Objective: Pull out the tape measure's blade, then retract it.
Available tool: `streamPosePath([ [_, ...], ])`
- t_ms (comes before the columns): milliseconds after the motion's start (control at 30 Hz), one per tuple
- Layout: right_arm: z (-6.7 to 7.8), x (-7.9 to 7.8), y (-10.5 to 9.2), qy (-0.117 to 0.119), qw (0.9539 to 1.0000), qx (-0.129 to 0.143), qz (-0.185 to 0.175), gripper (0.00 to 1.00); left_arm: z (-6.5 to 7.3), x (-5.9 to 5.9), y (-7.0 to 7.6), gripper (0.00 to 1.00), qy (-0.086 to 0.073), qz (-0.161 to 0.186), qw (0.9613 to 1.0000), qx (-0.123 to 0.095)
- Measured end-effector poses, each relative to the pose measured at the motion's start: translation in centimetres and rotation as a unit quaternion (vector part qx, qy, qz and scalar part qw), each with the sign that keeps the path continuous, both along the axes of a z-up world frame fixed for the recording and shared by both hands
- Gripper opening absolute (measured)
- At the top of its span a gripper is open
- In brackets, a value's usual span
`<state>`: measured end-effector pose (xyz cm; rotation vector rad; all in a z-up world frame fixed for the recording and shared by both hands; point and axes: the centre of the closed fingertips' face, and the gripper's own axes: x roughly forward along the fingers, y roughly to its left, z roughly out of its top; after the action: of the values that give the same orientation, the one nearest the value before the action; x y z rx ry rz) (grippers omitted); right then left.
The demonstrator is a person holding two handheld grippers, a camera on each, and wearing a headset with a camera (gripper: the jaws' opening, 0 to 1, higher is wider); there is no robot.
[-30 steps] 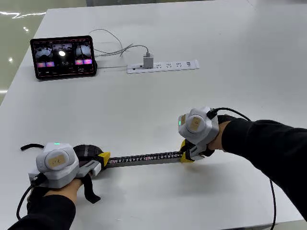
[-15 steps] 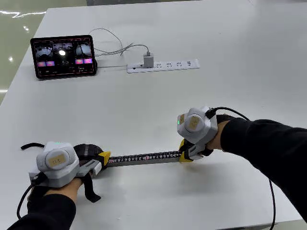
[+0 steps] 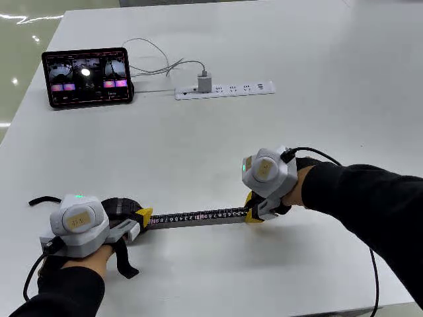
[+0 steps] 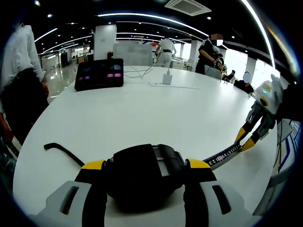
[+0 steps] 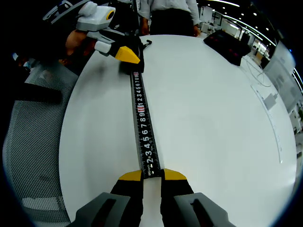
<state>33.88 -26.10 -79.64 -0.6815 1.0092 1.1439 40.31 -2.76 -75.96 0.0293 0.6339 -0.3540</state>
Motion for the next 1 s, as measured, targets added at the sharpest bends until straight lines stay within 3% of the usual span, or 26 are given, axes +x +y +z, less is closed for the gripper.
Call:
streamPosePath([
  [1000,0.11,0.11,0.91,-0.001,1.0,0.005,-0.001,0.09,-0.09,0.03,0.09,0.61,0.0,0.0,1.0,0.0],
])
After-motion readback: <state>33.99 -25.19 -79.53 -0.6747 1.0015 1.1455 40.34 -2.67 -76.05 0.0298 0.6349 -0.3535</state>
